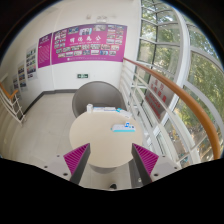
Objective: Unplug charger
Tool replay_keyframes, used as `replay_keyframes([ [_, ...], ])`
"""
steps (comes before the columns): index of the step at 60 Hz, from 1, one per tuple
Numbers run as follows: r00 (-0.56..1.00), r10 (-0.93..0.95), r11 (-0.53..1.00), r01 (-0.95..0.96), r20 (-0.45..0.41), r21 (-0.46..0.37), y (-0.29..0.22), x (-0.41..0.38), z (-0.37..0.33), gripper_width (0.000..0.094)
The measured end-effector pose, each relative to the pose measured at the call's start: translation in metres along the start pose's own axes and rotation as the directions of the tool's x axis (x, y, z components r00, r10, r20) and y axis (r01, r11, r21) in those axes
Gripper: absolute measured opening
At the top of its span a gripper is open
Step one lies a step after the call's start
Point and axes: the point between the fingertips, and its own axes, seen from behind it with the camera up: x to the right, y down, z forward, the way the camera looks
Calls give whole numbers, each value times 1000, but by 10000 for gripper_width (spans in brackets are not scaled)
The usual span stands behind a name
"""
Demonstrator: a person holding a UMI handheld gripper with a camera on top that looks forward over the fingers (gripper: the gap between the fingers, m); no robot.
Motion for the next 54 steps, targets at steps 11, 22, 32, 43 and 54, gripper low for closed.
replay_keyframes([
  [11,1000,9,997,-8,11,-72,32,15,53,852],
  [22,1000,23,994,-22,13,-107,71,51,140,858],
  [32,999,26,999,-26,24,-22,68,87,263,858],
  [43,998,40,991,-46,50,124,25,113,398,852],
  [54,996,49,986,-61,78,156,8,114,493,792],
])
